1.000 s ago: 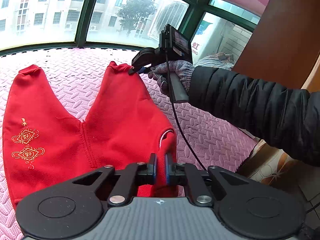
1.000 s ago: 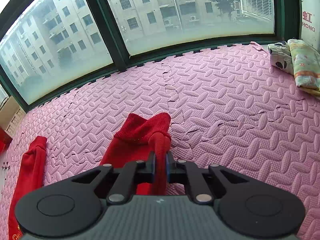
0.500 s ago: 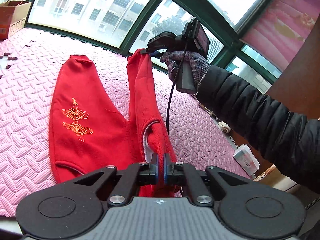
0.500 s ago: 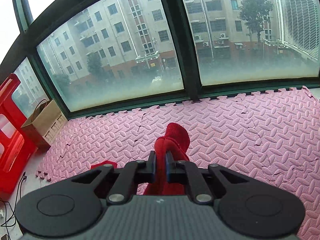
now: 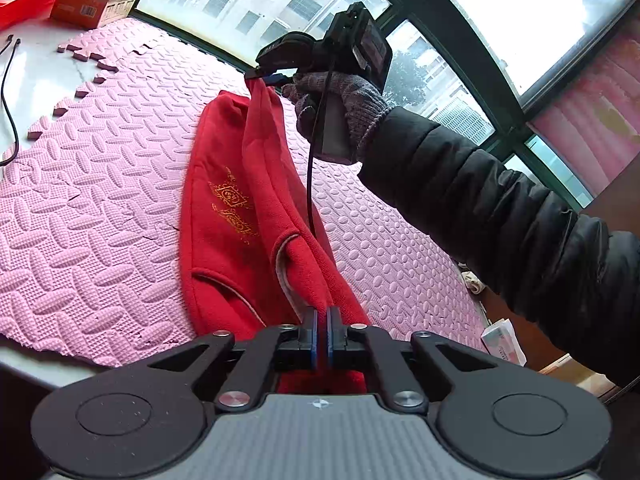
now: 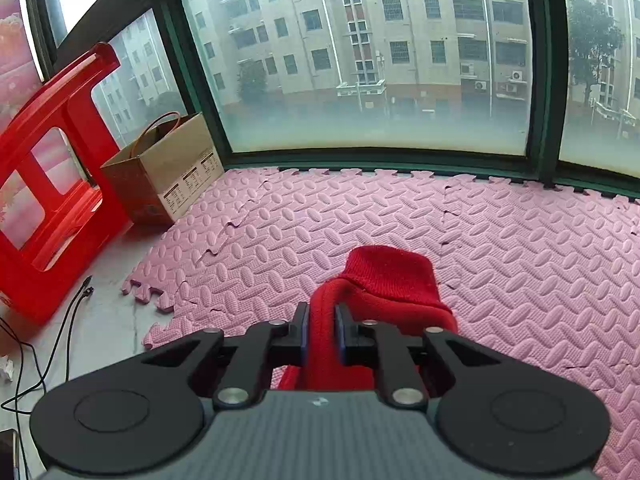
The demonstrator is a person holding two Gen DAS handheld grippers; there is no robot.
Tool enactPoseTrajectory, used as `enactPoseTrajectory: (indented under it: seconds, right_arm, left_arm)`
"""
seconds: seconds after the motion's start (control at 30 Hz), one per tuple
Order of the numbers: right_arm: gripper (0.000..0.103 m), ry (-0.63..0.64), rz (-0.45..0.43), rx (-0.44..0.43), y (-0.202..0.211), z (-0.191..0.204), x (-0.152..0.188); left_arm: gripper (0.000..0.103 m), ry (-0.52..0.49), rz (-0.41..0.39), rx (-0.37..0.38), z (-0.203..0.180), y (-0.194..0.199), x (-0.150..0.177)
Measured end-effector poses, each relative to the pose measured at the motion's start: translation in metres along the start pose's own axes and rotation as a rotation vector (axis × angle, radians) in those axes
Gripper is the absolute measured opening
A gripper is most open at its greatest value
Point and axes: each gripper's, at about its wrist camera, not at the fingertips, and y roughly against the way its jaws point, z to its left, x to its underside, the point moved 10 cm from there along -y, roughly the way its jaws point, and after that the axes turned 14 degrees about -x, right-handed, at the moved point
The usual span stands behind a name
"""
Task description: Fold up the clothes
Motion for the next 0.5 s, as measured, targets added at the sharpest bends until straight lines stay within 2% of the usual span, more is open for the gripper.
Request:
enactPoseTrajectory:
  seconds: [0.07,0.3,0.4,0.5]
  right_arm:
    - [0.021,0.015,0.019,-0.021,-0.011,0.01,0.004]
    - [0.021,0.13,0.072,0.074,0.013,-0.02,0.001]
    - [0.022,0.092,0.088,0.081,0.022,-0.05,0.007]
    - [0.022,0.075,0.097,0.047,0.023,-0.063,0.013]
  left_arm:
    - [0.005,0.014,0.009,-0.015,0.007,0.001,0.002]
    - [0.004,0.034,0.009,-0.031,0.023,0.005,0.001]
    - [0.004,0.033,-0.006,-0.023,0.021,0.008,-0.009]
    - [0.007,0.016,-0.021,-0.052,0.018,0.001,-0.025]
